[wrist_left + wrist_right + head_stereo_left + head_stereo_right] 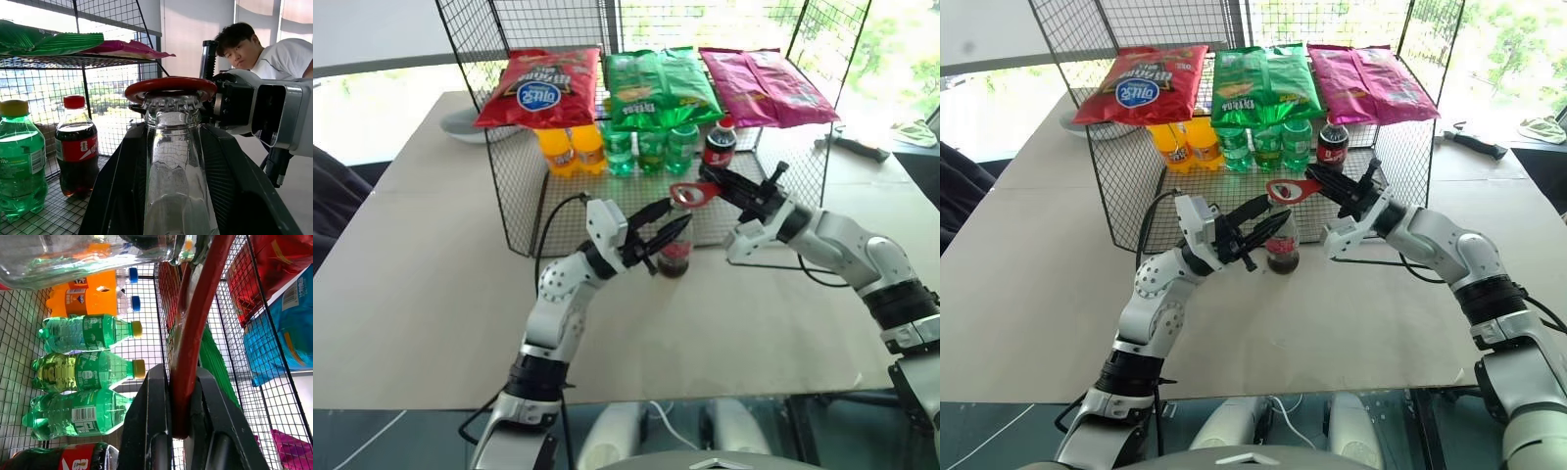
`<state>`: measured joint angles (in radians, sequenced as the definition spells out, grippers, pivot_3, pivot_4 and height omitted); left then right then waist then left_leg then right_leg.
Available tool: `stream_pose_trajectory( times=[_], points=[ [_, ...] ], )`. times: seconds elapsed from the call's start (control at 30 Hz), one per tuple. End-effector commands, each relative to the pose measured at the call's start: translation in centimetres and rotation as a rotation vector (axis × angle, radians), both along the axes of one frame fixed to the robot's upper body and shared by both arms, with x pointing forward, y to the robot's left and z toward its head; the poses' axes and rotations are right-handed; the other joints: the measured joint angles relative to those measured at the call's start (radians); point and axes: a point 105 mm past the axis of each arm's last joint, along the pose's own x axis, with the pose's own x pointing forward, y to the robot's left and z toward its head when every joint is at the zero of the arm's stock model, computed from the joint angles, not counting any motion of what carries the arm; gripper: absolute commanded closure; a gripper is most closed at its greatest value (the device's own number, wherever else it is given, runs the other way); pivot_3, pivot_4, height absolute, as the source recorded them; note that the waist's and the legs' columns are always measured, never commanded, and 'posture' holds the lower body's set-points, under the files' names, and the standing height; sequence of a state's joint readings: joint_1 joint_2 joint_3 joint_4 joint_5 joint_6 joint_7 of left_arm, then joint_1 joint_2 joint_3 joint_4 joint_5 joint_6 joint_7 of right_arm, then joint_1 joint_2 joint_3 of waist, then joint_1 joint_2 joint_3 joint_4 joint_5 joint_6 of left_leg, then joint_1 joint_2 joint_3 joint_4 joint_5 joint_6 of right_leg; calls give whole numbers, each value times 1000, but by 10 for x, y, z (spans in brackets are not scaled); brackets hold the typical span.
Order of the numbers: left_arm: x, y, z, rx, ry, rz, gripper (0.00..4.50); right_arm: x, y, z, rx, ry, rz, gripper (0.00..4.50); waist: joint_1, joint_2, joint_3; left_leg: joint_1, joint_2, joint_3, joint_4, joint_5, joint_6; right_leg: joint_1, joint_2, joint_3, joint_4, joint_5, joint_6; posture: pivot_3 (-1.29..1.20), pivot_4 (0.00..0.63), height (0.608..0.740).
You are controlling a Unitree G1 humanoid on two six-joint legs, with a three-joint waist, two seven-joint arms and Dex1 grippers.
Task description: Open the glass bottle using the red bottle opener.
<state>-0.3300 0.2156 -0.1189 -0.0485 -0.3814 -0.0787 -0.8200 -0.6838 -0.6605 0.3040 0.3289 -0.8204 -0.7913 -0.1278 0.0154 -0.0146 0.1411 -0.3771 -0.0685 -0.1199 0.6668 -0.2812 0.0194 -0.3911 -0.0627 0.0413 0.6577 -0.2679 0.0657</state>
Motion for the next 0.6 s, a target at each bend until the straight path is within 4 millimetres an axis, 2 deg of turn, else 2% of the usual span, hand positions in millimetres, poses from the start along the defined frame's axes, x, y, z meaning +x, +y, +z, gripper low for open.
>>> stream_pose_trajectory(
  times=[0.03,0.6],
  points=[
    [0,-6,-12,50,38,-10,3006,8,-16,42,56,-136,-76,4500,0,0,0,0,0,0,0,0,0,0,0,0,0,0,0,0,150,740],
    [0,-6,-14,53,42,-13,3006,6,-21,56,136,-212,-93,4500,-3,1,1,-1,0,1,0,0,0,-1,0,1,0,0,0,0,150,740]
  ],
)
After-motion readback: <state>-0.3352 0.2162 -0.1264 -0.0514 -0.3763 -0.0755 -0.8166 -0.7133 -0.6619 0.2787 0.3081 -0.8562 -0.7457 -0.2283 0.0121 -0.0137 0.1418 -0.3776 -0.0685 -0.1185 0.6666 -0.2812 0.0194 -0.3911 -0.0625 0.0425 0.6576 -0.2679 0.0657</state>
